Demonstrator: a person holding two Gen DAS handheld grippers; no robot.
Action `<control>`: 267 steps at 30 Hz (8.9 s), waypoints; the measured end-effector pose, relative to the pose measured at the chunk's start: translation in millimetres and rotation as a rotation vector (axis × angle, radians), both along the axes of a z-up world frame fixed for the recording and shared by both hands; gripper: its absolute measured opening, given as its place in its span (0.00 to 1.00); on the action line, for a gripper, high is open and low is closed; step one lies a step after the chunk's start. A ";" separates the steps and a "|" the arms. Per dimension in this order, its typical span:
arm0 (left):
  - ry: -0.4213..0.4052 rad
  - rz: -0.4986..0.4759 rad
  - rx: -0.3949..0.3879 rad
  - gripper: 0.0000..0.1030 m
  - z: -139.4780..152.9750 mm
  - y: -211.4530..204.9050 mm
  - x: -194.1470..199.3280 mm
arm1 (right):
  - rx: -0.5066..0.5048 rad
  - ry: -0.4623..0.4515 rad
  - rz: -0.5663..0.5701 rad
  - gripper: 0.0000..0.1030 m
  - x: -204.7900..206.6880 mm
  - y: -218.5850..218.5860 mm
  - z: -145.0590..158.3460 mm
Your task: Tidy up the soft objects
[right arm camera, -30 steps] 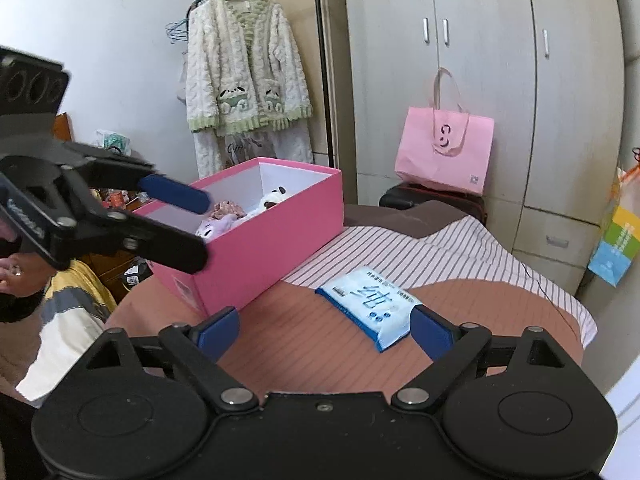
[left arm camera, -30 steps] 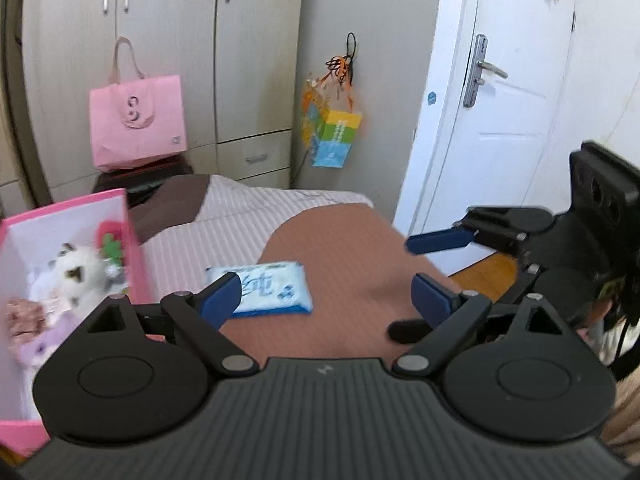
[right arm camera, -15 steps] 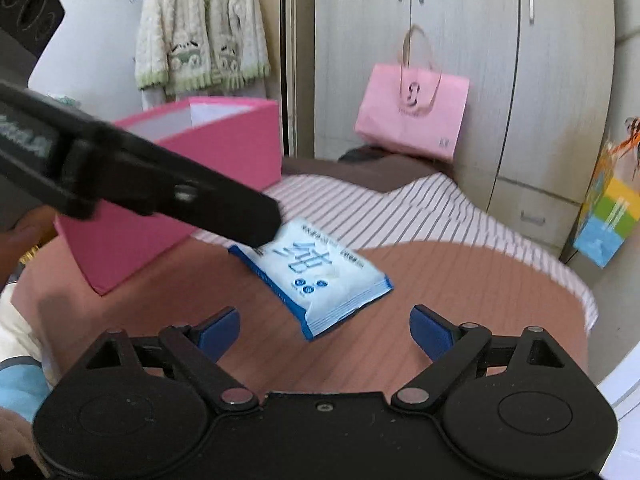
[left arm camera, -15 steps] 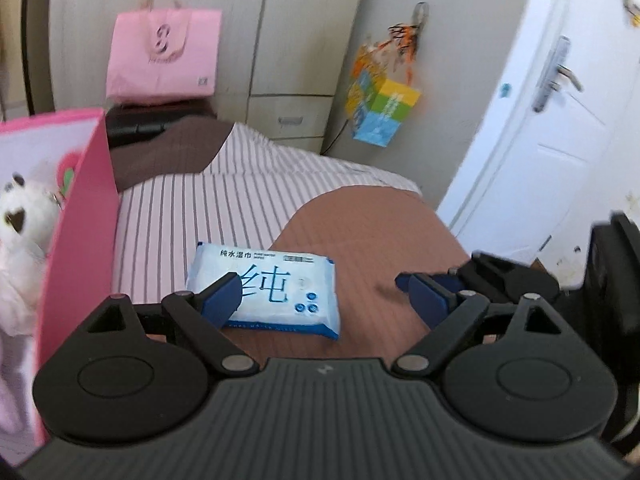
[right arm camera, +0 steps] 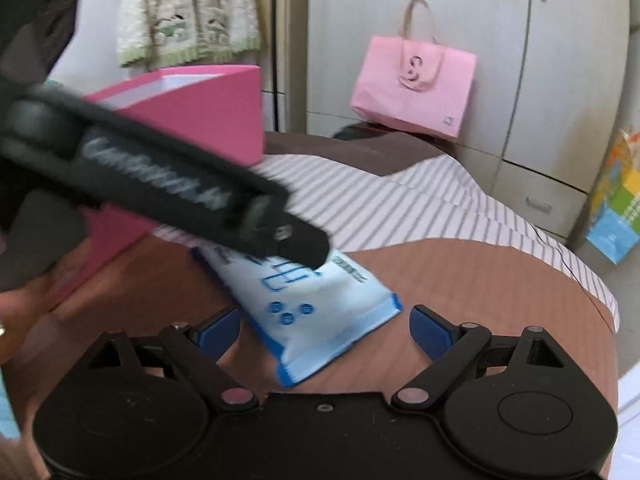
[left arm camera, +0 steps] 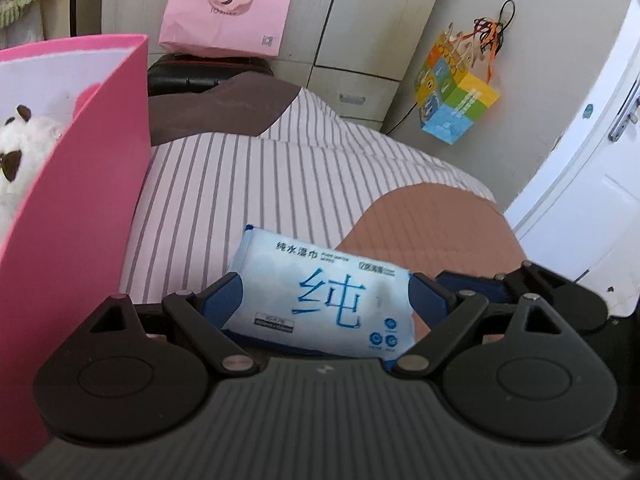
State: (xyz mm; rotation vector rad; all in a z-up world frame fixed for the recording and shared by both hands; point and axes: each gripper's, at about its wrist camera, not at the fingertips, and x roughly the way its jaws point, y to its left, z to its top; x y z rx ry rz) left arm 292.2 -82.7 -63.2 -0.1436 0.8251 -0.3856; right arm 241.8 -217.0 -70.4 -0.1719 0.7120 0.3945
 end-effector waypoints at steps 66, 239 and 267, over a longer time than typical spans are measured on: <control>-0.027 -0.153 0.046 0.66 -10.3 -16.6 -92.2 | 0.080 -0.045 -0.109 0.81 -72.4 7.6 2.6; -0.451 0.182 0.179 1.00 96.4 115.7 -249.0 | 0.151 -0.283 -0.380 1.00 -229.9 27.4 132.2; -0.485 0.216 0.193 1.00 70.7 121.6 -250.6 | 0.061 -0.305 -0.472 1.00 -240.8 28.4 111.5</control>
